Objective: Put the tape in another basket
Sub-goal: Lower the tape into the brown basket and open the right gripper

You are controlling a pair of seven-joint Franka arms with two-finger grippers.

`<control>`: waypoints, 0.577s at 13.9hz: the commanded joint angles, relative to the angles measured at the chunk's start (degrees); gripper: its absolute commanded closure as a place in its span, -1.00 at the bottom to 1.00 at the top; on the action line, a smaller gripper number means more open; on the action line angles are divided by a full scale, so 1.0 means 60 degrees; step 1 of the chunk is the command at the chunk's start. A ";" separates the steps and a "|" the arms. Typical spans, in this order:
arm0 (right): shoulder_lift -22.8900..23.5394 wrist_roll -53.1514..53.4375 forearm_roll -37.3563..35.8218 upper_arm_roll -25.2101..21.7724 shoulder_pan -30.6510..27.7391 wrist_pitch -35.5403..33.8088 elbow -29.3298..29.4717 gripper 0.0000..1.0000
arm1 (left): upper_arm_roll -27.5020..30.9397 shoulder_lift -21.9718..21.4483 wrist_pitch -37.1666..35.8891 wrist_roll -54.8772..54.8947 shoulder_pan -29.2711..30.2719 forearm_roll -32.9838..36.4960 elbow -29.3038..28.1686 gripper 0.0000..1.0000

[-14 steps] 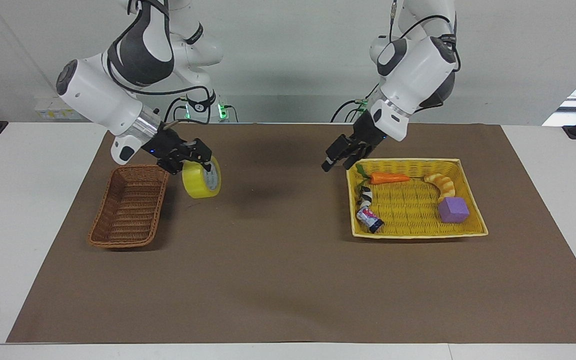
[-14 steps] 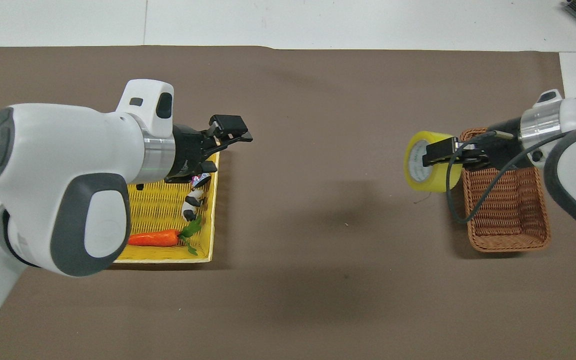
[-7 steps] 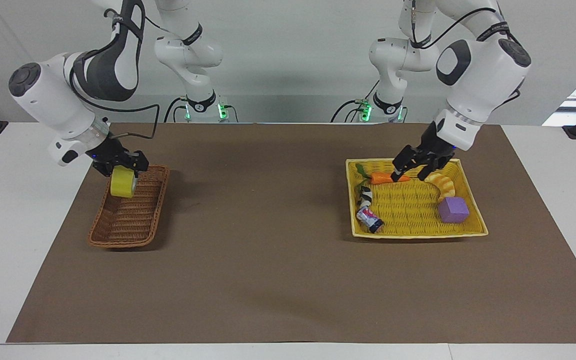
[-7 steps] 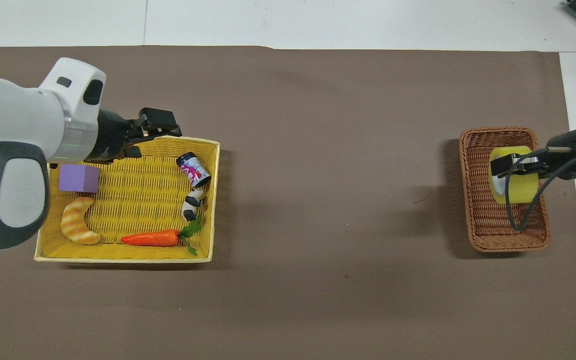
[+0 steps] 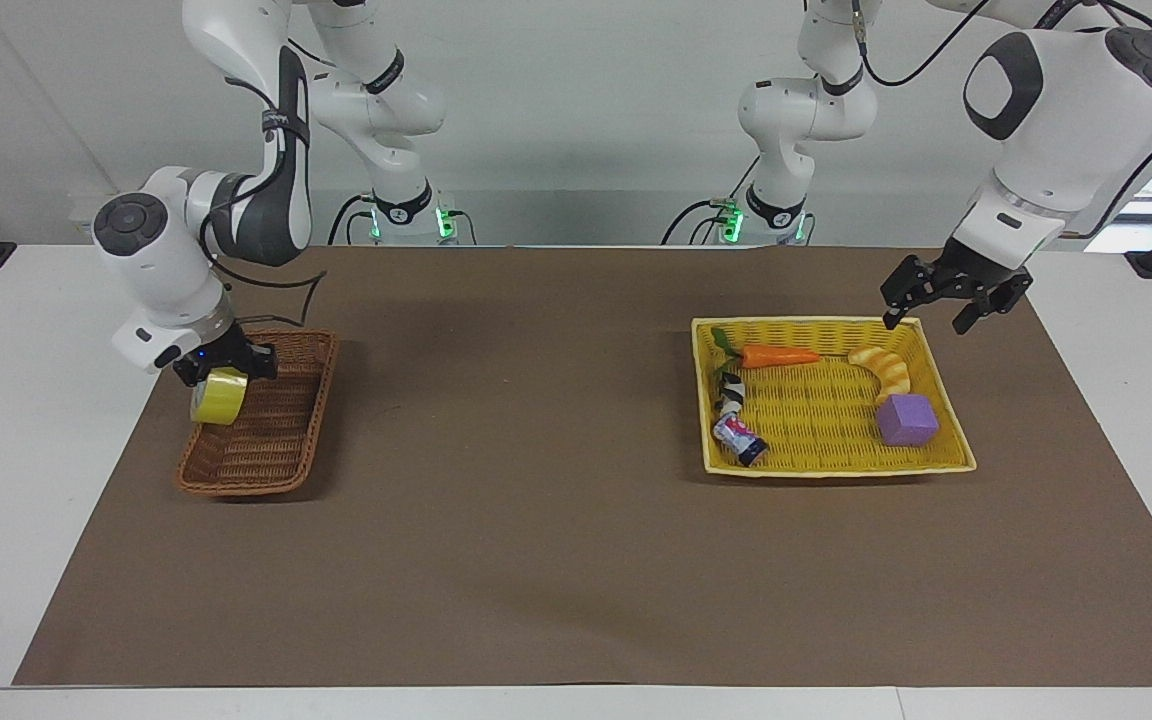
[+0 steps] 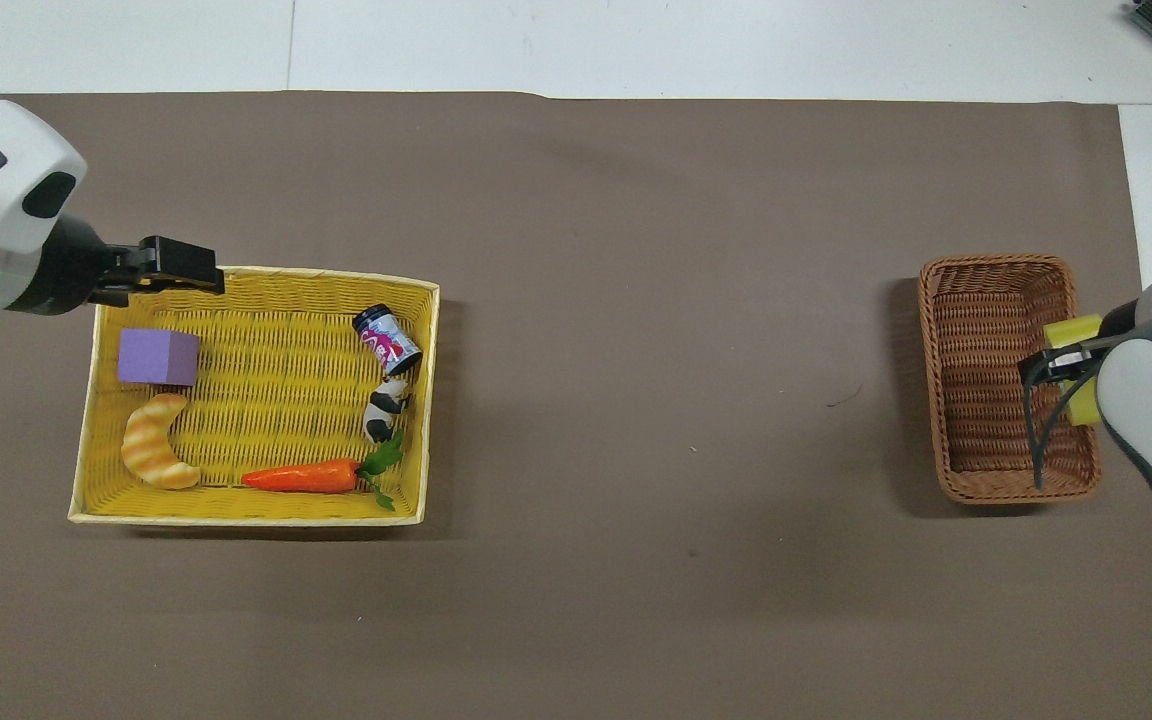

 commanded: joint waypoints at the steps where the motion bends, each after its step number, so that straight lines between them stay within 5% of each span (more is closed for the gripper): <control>1: -0.0052 0.0810 -0.0455 0.0038 0.0352 0.0231 -0.0035 1.00 | -0.0117 0.0193 -0.0826 0.0137 0.0069 0.0356 0.0752 -1.00; 8: 0.0227 0.1193 -0.0484 0.0024 0.0428 0.1329 -0.0854 1.00 | -0.0117 0.0003 -0.0694 0.0078 0.0069 0.0399 0.0620 -1.00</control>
